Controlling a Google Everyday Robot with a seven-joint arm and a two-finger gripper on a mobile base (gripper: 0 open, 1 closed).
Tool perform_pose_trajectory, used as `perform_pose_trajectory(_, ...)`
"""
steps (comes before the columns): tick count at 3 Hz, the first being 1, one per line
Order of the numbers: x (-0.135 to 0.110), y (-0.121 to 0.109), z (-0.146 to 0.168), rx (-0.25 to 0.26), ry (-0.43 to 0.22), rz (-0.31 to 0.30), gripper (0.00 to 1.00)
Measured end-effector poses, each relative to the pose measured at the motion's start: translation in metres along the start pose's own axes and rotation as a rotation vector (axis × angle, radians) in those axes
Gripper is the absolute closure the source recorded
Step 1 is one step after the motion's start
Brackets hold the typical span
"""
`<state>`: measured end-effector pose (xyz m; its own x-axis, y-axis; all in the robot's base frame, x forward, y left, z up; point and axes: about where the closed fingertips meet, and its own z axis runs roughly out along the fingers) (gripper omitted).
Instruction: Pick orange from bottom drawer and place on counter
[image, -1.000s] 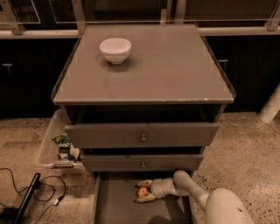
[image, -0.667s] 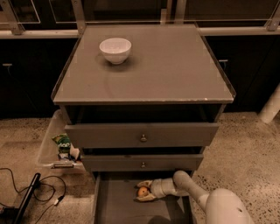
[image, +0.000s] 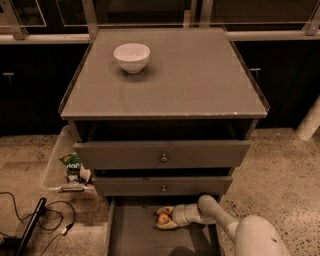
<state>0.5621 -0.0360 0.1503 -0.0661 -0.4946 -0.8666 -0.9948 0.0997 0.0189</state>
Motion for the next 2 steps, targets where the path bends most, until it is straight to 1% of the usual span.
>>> perform_pose_trajectory(1, -0.010, 0.007, -0.007, 0.003, 0.005, -0.004, 1.00)
perform_pose_trajectory(2, -0.039, 0.012, -0.037, 0.038, 0.006, -0.029, 1.00)
